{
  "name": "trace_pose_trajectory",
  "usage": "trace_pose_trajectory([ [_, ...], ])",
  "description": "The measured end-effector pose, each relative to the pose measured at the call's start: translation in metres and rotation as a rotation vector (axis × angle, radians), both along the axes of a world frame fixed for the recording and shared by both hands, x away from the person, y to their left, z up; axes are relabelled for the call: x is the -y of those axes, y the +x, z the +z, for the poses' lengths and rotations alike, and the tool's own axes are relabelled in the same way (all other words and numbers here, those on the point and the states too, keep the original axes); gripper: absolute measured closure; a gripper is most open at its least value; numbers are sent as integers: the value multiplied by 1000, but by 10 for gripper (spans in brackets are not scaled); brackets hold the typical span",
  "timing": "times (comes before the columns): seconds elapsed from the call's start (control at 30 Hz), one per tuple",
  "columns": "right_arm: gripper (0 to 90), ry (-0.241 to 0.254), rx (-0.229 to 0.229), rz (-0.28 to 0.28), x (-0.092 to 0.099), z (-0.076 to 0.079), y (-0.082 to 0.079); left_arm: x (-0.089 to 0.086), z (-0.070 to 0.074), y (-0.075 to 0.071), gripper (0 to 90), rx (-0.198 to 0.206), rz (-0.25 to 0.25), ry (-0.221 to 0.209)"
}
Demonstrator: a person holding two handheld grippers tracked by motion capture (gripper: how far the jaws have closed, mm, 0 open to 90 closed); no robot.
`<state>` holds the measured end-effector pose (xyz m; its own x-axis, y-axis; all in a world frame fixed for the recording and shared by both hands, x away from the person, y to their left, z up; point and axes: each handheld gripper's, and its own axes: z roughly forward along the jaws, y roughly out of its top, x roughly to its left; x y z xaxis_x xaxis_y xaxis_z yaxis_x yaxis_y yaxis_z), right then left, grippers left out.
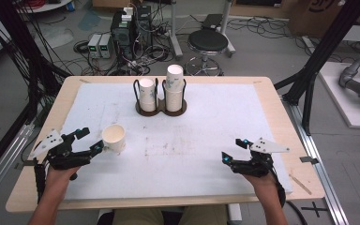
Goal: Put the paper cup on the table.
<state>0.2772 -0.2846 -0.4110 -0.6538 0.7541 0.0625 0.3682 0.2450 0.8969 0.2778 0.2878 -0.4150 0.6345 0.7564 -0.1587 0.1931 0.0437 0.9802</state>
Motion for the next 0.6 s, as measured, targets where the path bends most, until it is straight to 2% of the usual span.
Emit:
trace_pose_trajectory([
  [0.3, 215, -10, 4, -52, 6, 3, -4, -2, -2, -1, 162, 1, 2, 5],
  [0.6, 215, -25, 18, -59, 5, 5, -7, -3, -2, -5, 163, 4, 4, 17],
])
